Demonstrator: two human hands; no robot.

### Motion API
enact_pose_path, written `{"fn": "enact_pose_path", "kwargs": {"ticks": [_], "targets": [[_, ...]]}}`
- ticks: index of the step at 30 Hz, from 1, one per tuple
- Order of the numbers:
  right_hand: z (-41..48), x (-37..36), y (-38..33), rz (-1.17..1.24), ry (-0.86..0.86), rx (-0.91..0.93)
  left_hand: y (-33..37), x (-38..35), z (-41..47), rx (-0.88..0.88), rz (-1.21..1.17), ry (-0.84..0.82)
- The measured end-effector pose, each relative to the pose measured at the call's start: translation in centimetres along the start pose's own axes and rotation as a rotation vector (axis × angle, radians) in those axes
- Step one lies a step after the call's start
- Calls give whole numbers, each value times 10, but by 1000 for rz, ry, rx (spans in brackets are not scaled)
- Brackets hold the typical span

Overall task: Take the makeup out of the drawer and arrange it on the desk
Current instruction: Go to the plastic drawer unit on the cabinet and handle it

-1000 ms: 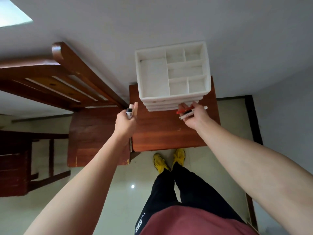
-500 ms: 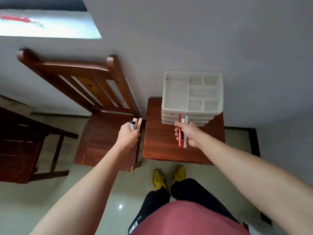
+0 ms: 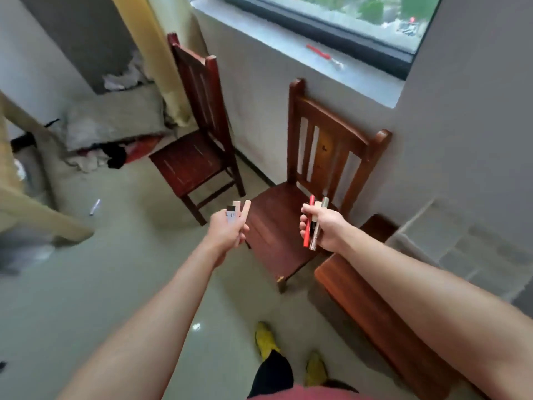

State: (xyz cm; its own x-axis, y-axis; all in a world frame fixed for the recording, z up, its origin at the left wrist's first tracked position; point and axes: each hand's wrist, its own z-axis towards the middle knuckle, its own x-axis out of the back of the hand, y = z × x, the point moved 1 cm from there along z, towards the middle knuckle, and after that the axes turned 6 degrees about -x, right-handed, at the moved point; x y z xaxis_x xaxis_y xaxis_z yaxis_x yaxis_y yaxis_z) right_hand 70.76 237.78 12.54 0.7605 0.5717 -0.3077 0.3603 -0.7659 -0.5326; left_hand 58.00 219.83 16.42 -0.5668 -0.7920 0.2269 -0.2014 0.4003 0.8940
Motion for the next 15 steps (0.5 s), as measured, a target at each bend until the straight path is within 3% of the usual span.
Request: {"fn": "enact_pose_path", "kwargs": {"ticks": [6, 15], "targets": [[-6, -131, 52, -228, -180, -118, -42, 131, -74, 47, -100, 294], [-57, -386, 211, -598, -489, -166, -148, 369, -225, 117, -146, 717]]}}
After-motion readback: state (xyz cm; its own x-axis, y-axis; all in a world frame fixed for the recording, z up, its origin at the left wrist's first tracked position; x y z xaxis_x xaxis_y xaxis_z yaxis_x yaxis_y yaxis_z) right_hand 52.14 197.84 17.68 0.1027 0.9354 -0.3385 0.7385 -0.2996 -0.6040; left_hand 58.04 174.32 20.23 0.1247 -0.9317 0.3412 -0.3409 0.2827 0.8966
